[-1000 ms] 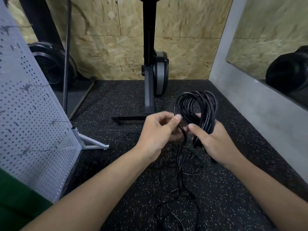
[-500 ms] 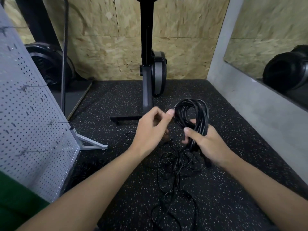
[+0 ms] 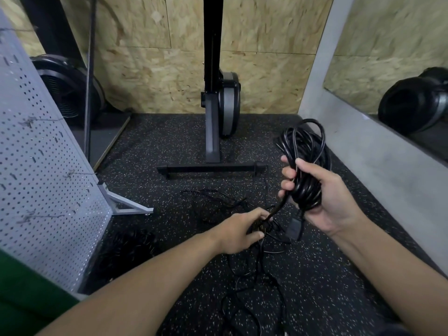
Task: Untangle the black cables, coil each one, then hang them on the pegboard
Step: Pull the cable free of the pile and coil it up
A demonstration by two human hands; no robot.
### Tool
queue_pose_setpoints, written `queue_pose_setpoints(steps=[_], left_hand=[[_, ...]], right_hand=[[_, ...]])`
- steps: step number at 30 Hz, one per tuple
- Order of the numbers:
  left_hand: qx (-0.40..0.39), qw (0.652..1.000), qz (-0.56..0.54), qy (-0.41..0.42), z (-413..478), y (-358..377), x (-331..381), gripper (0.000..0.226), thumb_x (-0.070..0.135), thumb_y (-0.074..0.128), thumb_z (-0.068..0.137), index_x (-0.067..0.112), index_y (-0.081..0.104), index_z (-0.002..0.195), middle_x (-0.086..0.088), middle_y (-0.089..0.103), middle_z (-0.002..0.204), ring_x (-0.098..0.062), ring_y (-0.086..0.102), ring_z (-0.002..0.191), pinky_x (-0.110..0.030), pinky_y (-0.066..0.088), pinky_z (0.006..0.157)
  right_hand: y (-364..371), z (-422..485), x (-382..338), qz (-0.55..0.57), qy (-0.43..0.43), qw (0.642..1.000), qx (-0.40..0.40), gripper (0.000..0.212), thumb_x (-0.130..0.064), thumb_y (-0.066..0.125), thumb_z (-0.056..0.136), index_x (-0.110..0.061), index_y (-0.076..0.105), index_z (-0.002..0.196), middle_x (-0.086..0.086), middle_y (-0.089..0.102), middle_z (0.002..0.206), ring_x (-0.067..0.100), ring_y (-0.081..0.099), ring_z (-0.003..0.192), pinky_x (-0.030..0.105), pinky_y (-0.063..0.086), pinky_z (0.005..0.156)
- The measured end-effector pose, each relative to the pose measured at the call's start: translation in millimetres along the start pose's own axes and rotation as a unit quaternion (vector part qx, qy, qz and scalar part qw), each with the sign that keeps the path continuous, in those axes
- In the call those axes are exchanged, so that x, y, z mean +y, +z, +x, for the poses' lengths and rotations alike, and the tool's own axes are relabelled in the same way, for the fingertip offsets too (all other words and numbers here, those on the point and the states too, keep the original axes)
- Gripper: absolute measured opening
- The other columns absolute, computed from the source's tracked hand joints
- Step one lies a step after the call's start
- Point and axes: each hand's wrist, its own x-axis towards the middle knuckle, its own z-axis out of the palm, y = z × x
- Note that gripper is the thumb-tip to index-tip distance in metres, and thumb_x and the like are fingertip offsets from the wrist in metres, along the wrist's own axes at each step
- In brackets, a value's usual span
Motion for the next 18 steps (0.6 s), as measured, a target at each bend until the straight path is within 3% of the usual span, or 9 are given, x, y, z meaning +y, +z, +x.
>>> queue_pose_setpoints(steps=[3, 5, 6, 8, 9, 11, 14, 18], left_hand=[[0.031, 0.999, 0.015, -0.006, 1, -2, 2, 0.025, 0.027, 0.059, 0.107, 0.018, 0.065, 0.13, 0.0, 0.072, 0.118, -0.015, 0.066, 0.107, -0.03, 0.05, 0.09], [0.048, 0.997, 0.044, -0.033, 1, -7, -2, 0.021, 0.03, 0.057, 0.108, 0.014, 0.071, 0.109, 0.001, 0.071, 0.089, -0.017, 0.065, 0.079, -0.03, 0.048, 0.069], [0.04, 0.997, 0.052, -0.05, -1, -11, -6, 0.023, 0.032, 0.055, 0.109, 0.016, 0.07, 0.102, 0.002, 0.069, 0.084, -0.019, 0.064, 0.073, -0.033, 0.05, 0.065], [0.039, 0.996, 0.053, -0.064, -6, -21, -5, 0.026, 0.037, 0.05, 0.11, 0.021, 0.066, 0.097, 0.0, 0.072, 0.088, -0.018, 0.066, 0.07, -0.039, 0.057, 0.065], [0.05, 0.995, 0.05, -0.064, -9, -28, 2, 0.027, 0.038, 0.048, 0.11, 0.021, 0.064, 0.097, 0.0, 0.072, 0.089, -0.014, 0.063, 0.065, -0.038, 0.056, 0.061], [0.101, 0.992, 0.059, -0.035, -14, -44, 24, 0.028, 0.038, 0.049, 0.11, 0.019, 0.063, 0.096, 0.002, 0.069, 0.082, -0.009, 0.056, 0.058, -0.029, 0.047, 0.055], [0.183, 0.977, 0.077, 0.081, -28, -61, 77, 0.024, 0.032, 0.056, 0.108, 0.019, 0.062, 0.089, 0.01, 0.058, 0.069, -0.006, 0.049, 0.057, -0.016, 0.033, 0.054], [0.265, 0.94, 0.109, 0.186, -31, -69, 111, 0.021, 0.027, 0.064, 0.104, 0.014, 0.067, 0.088, 0.012, 0.057, 0.07, -0.007, 0.051, 0.064, -0.013, 0.034, 0.06]], right_hand=[[3, -1, 0, -0.014, 0.012, 1.0, -0.001, 0.023, -0.022, 0.059, 0.093, -0.008, 0.065, 0.11, -0.001, 0.058, 0.076, 0.013, 0.055, 0.062, 0.031, 0.056, 0.061], [0, 2, 1, -0.086, -0.01, 0.995, 0.042, 0.008, -0.016, 0.059, 0.099, -0.008, 0.06, 0.101, 0.004, 0.059, 0.077, 0.018, 0.057, 0.064, 0.036, 0.056, 0.062], [-5, 4, 2, -0.164, -0.033, 0.983, 0.079, 0.009, -0.016, 0.06, 0.102, -0.009, 0.059, 0.097, 0.006, 0.061, 0.077, 0.021, 0.059, 0.065, 0.042, 0.057, 0.065], [-16, 7, 2, -0.382, -0.082, 0.909, 0.143, 0.017, -0.025, 0.062, 0.102, -0.013, 0.062, 0.09, 0.005, 0.067, 0.079, 0.025, 0.066, 0.071, 0.044, 0.057, 0.074], [-21, 6, 1, -0.469, -0.096, 0.862, 0.167, 0.016, -0.029, 0.061, 0.102, -0.018, 0.063, 0.091, 0.002, 0.067, 0.079, 0.023, 0.067, 0.074, 0.038, 0.054, 0.072], [-28, 5, -1, -0.548, -0.099, 0.809, 0.188, 0.008, -0.032, 0.06, 0.103, -0.025, 0.063, 0.104, -0.004, 0.064, 0.078, 0.017, 0.063, 0.075, 0.028, 0.042, 0.064], [-34, 5, -6, -0.555, -0.082, 0.811, 0.168, 0.007, -0.033, 0.06, 0.103, -0.027, 0.063, 0.105, -0.008, 0.064, 0.081, 0.015, 0.061, 0.078, 0.027, 0.039, 0.064], [-28, 6, -3, -0.581, -0.084, 0.806, 0.08, 0.02, -0.045, 0.06, 0.101, -0.029, 0.07, 0.106, -0.011, 0.073, 0.098, 0.012, 0.066, 0.095, 0.035, 0.049, 0.081]])
